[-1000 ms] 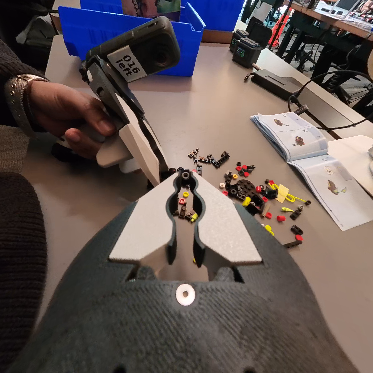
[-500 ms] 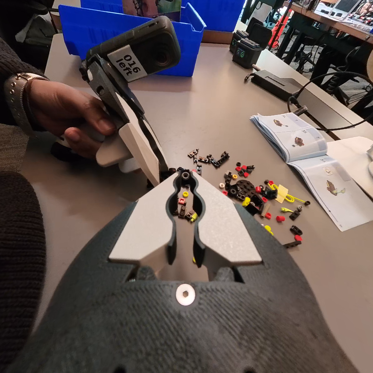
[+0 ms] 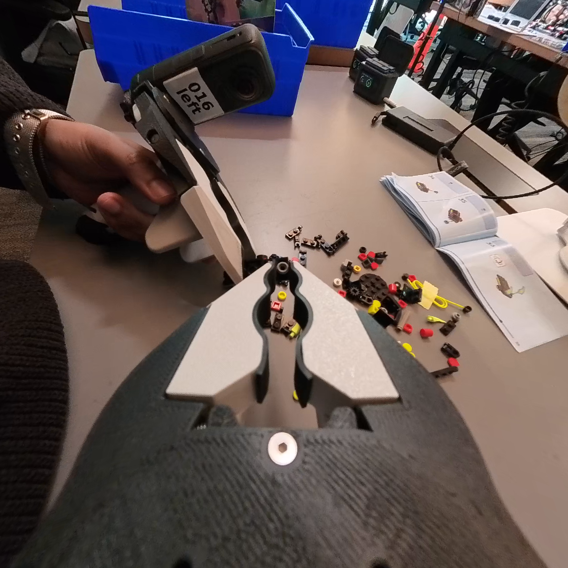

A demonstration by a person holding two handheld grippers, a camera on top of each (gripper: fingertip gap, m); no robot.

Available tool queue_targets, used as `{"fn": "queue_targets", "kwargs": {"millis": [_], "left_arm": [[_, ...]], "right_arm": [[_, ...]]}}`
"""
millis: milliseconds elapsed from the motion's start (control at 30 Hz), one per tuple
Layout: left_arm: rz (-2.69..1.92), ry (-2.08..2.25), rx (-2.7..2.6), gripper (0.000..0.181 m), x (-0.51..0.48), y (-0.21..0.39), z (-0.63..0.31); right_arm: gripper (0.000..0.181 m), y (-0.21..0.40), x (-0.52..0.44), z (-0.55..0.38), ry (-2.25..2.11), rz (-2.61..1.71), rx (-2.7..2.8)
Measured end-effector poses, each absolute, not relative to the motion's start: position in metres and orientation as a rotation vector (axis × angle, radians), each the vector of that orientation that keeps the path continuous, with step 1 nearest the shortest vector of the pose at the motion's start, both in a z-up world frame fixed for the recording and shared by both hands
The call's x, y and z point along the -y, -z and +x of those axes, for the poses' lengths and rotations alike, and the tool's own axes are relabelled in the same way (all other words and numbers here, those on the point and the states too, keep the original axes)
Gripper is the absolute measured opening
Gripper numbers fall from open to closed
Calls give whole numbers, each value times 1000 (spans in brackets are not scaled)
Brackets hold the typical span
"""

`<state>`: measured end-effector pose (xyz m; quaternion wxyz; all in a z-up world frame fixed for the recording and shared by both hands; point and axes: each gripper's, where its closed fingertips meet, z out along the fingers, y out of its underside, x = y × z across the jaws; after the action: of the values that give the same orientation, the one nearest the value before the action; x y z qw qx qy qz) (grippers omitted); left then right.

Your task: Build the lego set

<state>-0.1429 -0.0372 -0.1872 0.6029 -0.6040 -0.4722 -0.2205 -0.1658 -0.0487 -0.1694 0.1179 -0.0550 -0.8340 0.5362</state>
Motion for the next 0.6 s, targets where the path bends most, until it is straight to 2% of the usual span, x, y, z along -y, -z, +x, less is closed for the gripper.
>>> {"fn": "queue_targets", "kwargs": {"millis": [600], "left_arm": [[-1396, 512, 1095, 14, 37, 187, -143]], "right_arm": [[5, 170, 49, -166, -1580, -172, 2442]]}}
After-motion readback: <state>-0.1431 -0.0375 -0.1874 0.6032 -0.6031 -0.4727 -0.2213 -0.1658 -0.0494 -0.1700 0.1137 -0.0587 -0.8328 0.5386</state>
